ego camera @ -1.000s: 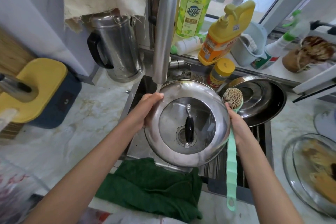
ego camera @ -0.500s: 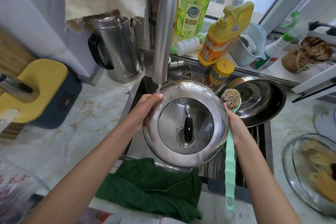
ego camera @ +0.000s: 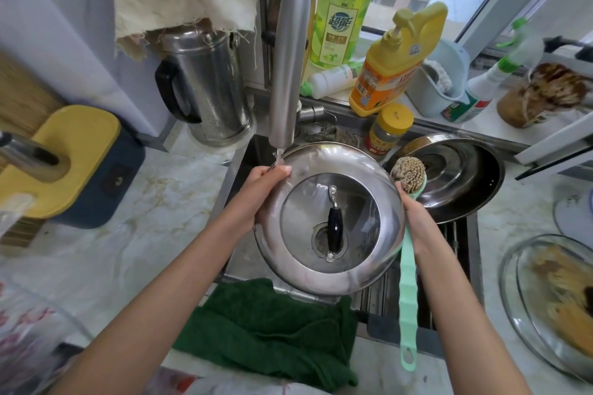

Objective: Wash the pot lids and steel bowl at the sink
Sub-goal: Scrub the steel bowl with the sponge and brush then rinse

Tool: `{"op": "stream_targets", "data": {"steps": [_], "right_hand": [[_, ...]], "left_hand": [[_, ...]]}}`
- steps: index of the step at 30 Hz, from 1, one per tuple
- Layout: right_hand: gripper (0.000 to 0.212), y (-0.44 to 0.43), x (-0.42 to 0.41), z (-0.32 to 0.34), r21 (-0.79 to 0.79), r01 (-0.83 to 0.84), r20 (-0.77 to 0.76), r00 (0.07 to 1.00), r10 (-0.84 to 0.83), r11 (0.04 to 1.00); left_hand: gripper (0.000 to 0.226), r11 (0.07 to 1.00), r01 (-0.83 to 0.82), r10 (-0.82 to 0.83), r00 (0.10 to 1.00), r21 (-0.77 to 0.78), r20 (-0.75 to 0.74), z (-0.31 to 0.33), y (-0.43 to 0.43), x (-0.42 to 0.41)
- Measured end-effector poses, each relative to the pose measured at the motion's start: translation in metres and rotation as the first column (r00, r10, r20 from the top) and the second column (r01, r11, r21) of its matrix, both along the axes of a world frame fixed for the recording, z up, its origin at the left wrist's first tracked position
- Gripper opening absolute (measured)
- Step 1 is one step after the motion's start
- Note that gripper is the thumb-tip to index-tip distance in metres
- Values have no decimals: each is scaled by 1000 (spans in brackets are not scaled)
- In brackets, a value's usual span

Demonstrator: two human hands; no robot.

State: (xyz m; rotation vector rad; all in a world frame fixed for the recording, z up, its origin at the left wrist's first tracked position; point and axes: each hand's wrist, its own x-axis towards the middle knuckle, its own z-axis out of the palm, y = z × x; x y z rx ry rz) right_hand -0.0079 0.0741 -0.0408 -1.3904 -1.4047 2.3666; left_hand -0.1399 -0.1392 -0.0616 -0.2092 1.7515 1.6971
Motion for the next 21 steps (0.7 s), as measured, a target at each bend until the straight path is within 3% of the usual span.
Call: {"op": "stream_targets", "data": {"steps": [5,11,14,18,21], "right_hand": [[22,2,2,0,16,-23,-6,1000,24,1000],[19,3,0,-2,17,-40,6,999,40,999],[21,7,1,-5,6,-38,2,999,38,999],[34,7,-2,-9,-4,-51,23,998,51,999],[37,5,-3,-11,-29,-48,20,999,48,998]], "left_hand": [[23,998,-7,5,999,69,32,0,-2,0],[39,1000,15,-14,1000,25,-13,-5,-5,-2],[32,990,115,-114,993,77,-24,-8,-13,-7],[63,992,124,-124,991,-16,-40,-9,-11,-7],[42,997,75,-76,997,-24,-35,-6,-8,-9]]}}
